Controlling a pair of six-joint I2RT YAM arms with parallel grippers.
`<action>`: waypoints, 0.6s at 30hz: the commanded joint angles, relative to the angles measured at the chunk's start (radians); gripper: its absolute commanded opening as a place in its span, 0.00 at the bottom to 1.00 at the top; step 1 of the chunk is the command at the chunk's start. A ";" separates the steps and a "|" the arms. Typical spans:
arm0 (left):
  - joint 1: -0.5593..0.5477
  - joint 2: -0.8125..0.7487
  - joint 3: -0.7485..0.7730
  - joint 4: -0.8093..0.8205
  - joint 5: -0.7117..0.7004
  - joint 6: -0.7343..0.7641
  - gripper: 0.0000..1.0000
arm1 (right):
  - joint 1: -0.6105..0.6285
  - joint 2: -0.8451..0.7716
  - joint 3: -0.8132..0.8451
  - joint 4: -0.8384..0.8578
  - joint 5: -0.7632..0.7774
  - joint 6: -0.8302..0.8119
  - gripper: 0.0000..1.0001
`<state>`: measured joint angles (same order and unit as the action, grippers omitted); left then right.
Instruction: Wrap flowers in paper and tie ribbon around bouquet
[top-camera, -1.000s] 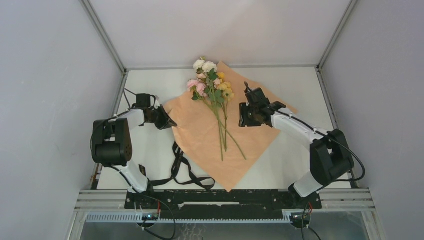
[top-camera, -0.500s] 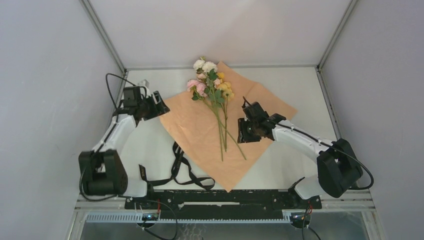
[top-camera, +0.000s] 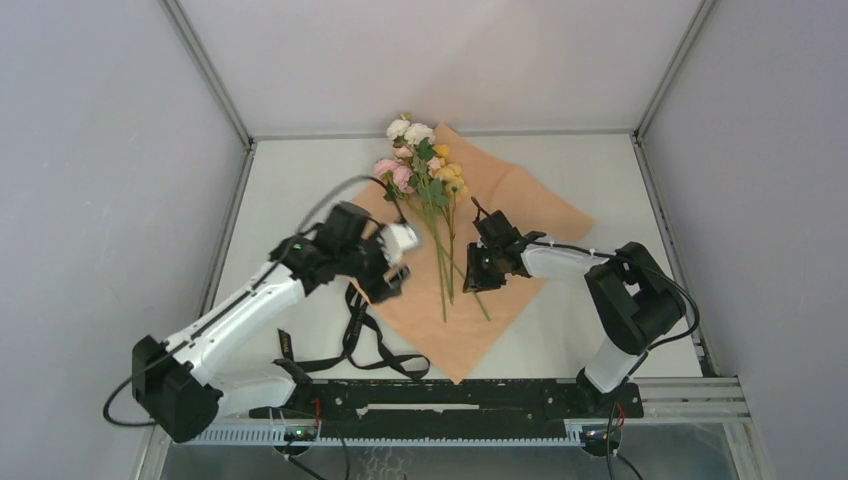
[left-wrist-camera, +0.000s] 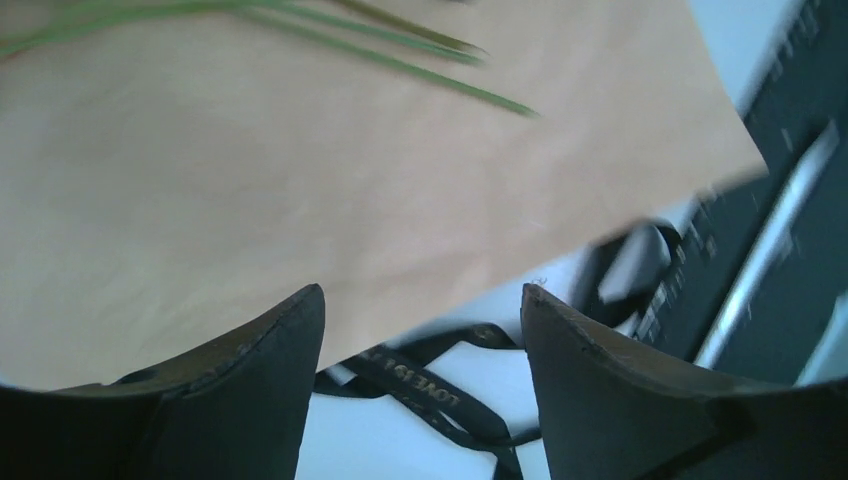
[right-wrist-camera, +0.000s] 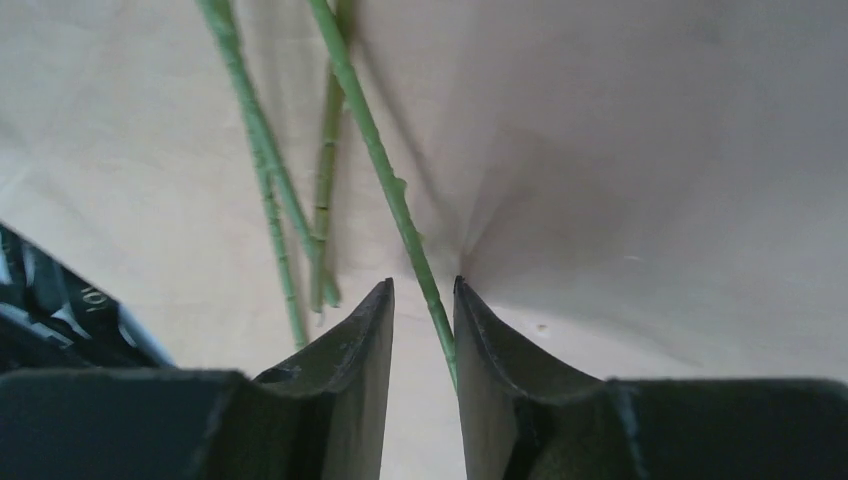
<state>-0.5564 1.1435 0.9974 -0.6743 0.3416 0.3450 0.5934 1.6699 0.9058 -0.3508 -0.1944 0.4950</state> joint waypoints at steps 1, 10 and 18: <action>-0.280 0.076 0.014 -0.222 -0.065 0.353 0.79 | 0.035 0.002 0.008 0.124 -0.112 0.069 0.37; -0.694 0.256 -0.110 0.102 -0.283 0.421 1.00 | -0.026 -0.161 -0.040 -0.008 -0.096 0.064 0.55; -0.818 0.356 -0.210 0.443 -0.333 0.428 0.99 | -0.045 -0.315 -0.136 -0.058 -0.024 0.083 0.55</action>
<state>-1.3464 1.4742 0.8371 -0.4572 0.0544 0.7494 0.5438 1.4193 0.7956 -0.3798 -0.2550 0.5571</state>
